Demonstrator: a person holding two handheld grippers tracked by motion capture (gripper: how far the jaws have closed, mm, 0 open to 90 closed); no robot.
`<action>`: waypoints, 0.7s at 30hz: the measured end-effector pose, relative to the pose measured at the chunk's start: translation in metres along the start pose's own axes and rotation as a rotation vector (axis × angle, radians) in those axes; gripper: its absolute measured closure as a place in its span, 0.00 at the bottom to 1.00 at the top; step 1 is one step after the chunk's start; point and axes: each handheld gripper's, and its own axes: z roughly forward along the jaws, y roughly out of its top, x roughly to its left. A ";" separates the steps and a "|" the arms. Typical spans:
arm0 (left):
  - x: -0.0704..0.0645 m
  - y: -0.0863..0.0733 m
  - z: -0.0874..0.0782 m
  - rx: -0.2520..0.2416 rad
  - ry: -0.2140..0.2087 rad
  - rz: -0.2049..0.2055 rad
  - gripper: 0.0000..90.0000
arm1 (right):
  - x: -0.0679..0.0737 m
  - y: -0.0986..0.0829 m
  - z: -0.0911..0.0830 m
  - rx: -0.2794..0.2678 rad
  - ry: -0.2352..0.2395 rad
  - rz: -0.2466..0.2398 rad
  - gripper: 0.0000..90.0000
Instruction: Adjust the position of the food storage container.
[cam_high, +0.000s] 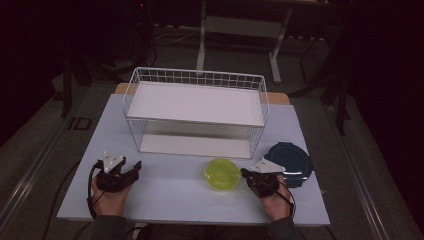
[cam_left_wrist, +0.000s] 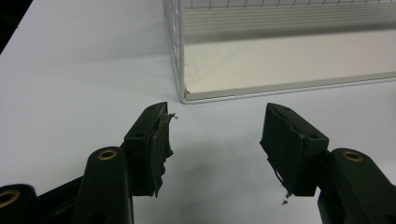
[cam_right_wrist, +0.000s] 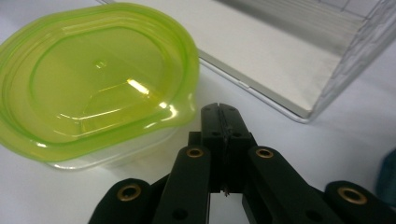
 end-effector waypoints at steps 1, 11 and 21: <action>0.000 0.000 0.000 -0.001 0.000 -0.001 0.47 | 0.001 0.000 0.002 0.004 0.006 0.002 1.00; 0.003 0.000 -0.001 -0.006 -0.001 -0.023 0.47 | 0.005 -0.001 0.018 0.027 0.055 0.023 1.00; 0.003 0.000 -0.001 -0.004 -0.003 -0.026 0.47 | 0.016 -0.002 0.026 0.036 0.099 0.028 1.00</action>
